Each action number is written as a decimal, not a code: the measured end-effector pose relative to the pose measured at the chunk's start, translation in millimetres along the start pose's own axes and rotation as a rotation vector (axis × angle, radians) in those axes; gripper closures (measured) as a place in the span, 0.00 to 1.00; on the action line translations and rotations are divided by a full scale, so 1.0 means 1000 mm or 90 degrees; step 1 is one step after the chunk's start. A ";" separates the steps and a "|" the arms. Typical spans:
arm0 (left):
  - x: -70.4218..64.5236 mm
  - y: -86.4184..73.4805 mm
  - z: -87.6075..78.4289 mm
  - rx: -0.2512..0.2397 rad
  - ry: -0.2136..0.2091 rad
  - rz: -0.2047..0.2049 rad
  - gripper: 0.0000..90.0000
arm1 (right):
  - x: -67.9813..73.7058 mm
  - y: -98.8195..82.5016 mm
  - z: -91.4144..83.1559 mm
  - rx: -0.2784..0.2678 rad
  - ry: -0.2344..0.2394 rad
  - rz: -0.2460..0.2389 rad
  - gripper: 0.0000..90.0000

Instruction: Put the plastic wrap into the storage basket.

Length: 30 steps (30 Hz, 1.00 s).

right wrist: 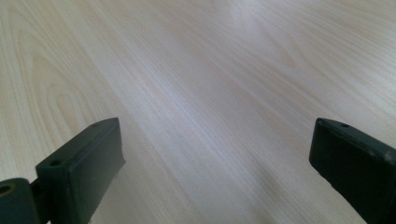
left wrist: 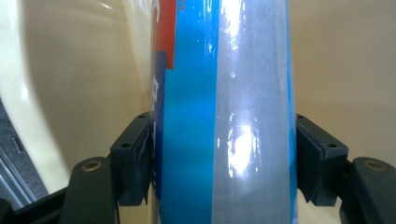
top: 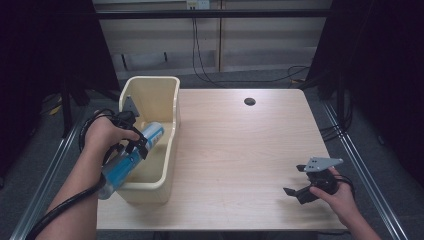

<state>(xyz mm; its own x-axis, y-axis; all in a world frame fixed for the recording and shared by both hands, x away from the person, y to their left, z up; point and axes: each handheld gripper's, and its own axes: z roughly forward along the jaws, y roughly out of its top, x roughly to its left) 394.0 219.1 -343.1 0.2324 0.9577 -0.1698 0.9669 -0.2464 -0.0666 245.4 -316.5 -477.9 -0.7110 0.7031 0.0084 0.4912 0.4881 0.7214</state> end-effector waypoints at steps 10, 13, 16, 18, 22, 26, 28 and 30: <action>-0.001 0.003 0.007 0.013 0.006 -0.006 0.36 | 0.000 0.000 0.000 0.002 0.002 0.003 0.03; -0.001 0.003 0.009 0.018 -0.001 -0.004 0.36 | 0.000 0.000 0.000 0.003 0.003 0.002 0.03; -0.001 0.005 0.009 0.011 0.016 0.000 0.36 | 0.000 0.000 0.001 0.003 0.004 0.002 0.03; -0.001 0.005 0.009 0.007 0.018 -0.003 0.36 | 0.000 0.000 0.001 0.002 0.006 0.000 0.03; -0.002 0.006 0.010 0.014 0.020 -0.001 0.36 | 0.000 0.000 0.001 0.003 0.005 -0.002 0.03; -0.004 0.008 0.012 0.023 0.025 -0.002 0.36 | 0.000 0.000 0.001 0.003 0.005 -0.002 0.03; -0.004 0.008 0.012 0.018 0.027 -0.004 0.36 | 0.000 0.000 0.001 0.002 0.005 -0.001 0.03; -0.004 0.009 0.012 0.023 0.026 -0.005 0.35 | 0.000 0.000 0.001 0.002 0.005 -0.001 0.03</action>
<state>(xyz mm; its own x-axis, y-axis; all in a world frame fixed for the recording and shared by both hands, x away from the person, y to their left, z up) 400.5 211.6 -354.8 0.2290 0.9649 -0.1284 0.9645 -0.2428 -0.1042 245.6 -316.2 -478.7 -0.7161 0.6979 0.0125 0.4917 0.4916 0.7188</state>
